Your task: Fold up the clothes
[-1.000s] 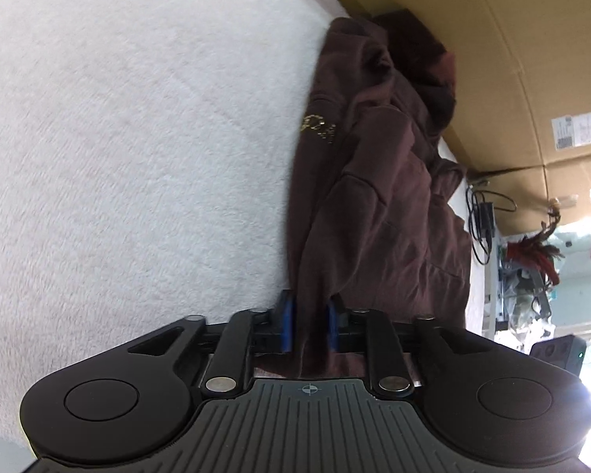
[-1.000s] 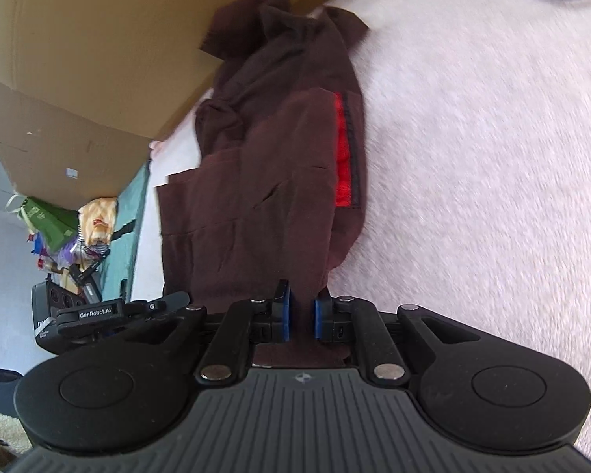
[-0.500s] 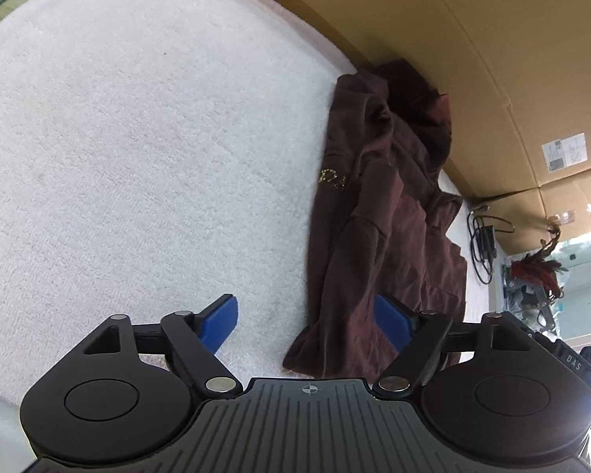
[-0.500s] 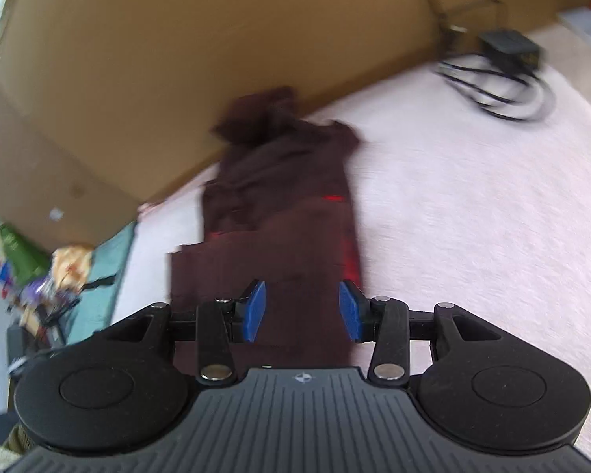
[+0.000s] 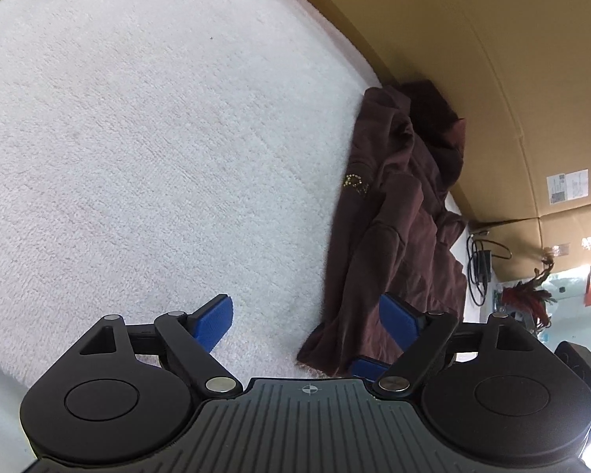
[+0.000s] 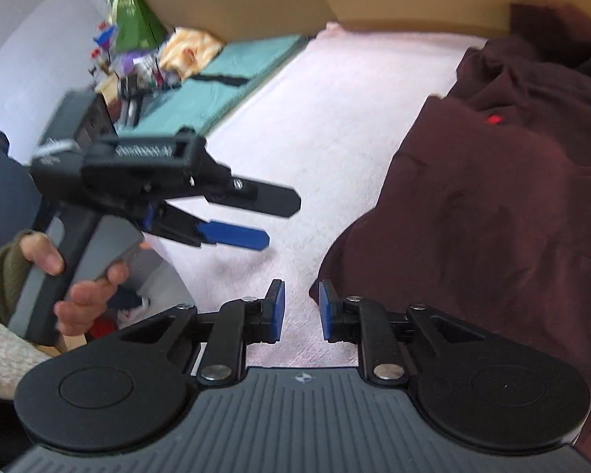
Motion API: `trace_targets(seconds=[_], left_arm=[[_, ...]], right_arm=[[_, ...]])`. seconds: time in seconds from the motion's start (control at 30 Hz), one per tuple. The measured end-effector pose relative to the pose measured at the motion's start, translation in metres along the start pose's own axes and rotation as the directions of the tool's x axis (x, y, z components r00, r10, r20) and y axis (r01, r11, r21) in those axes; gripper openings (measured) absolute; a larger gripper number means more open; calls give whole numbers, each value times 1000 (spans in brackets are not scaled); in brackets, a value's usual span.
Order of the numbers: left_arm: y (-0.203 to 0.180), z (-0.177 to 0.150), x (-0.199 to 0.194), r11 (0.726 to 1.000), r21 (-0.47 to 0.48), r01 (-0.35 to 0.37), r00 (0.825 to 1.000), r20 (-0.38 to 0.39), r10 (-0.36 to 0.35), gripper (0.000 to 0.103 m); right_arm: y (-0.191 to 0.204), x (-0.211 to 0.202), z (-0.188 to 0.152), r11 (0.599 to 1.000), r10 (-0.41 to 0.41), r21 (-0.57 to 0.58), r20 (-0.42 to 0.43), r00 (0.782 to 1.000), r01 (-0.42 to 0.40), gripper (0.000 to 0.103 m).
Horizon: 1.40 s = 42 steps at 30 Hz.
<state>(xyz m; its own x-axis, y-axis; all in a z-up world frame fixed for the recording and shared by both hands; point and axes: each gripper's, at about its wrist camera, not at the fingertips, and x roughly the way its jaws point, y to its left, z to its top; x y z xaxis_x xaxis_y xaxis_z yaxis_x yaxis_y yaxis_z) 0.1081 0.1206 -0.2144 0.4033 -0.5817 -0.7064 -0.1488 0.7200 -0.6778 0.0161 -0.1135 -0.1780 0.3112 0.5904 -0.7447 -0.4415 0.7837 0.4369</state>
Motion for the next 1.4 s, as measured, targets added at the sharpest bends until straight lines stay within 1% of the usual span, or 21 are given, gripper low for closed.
trace_targets(seconds=[0.23, 0.27, 0.3, 0.33, 0.43, 0.53, 0.57, 0.6, 0.63, 0.7, 0.77, 0.87, 0.9, 0.93, 0.97, 1.0, 1.03, 1.13, 1.27, 1.37, 1.4], left_arm=[[6, 4, 2, 1000, -21, 1, 1000, -25, -1, 92], [7, 4, 1, 1000, -25, -1, 1000, -26, 0, 92], [8, 4, 1, 1000, -29, -3, 1000, -28, 2, 92], [9, 5, 0, 999, -32, -4, 1000, -29, 3, 92], [9, 7, 0, 999, -37, -3, 1000, -30, 2, 95], [10, 9, -1, 999, -41, -2, 1000, -31, 1, 96], [10, 10, -1, 999, -42, -1, 999, -32, 0, 96], [8, 10, -1, 1000, -31, 3, 999, -37, -4, 96], [5, 10, -1, 1000, -18, 7, 999, -42, -8, 96], [-1, 9, 0, 1000, 22, 22, 998, -54, -21, 96], [-10, 9, 3, 998, 64, 30, 997, -70, -25, 96], [-24, 10, 10, 990, 137, 33, 996, -88, -21, 96], [-31, 11, 13, 984, 174, 25, 996, -87, -10, 96], [-37, 13, 16, 980, 199, 24, 996, -84, -7, 96], [-43, 15, 20, 974, 224, 23, 997, -81, -5, 96], [-49, 17, 23, 968, 248, 23, 997, -77, -3, 96], [-54, 21, 26, 963, 269, 22, 997, -73, -2, 96], [-68, 30, 37, 948, 318, 20, 998, -68, 1, 96], [-84, 35, 49, 932, 362, 30, 997, -74, -4, 96], [-90, 33, 59, 920, 390, 40, 996, -84, -8, 92], [-90, 33, 64, 920, 391, 27, 996, -92, 9, 84]], right_arm=[[11, 23, 1, 993, -110, -52, -50, 993, 107, 19], [13, 26, 0, 991, -122, -57, -54, 991, 119, 13], [13, 30, 2, 991, -125, -51, -59, 990, 123, 0], [11, 33, 4, 992, -120, -33, -65, 991, 118, 0], [-1, 26, 9, 997, 12, 79, -43, 999, -9, 0], [-11, 25, 10, 968, 187, 177, -45, 981, -177, 0], [-10, 28, 9, 968, 189, 176, -52, 980, -178, 0], [-6, 32, 8, 982, 139, 137, -64, 988, -129, 0], [-5, 32, 6, 987, 122, 118, -69, 990, -113, 0], [-6, 25, 1, 983, 138, 127, -61, 989, -130, 1], [-11, 7, -1, 987, 111, 120, -17, 994, -109, 3], [-32, -24, -4, 986, 26, 161, 71, 997, -37, 7], [-41, -35, -5, 982, -11, 186, 104, 995, -9, 13], [-51, -46, -7, 977, -50, 212, 136, 989, 20, 23], [-60, -57, -10, 970, -91, 239, 168, 982, 49, 29], [-70, -66, -12, 961, -133, 266, 196, 972, 78, 39], [-80, -73, -13, 949, -177, 295, 219, 959, 108, 45], [-108, -90, -18, 911, -291, 370, 255, 922, 185, 47], [-135, -101, -23, 851, -423, 445, 267, 866, 279, 56], [-149, -97, -23, 832, -450, 471, 261, 854, 294, 56], [-152, -93, -22, 827, -457, 473, 252, 853, 304, 56]])
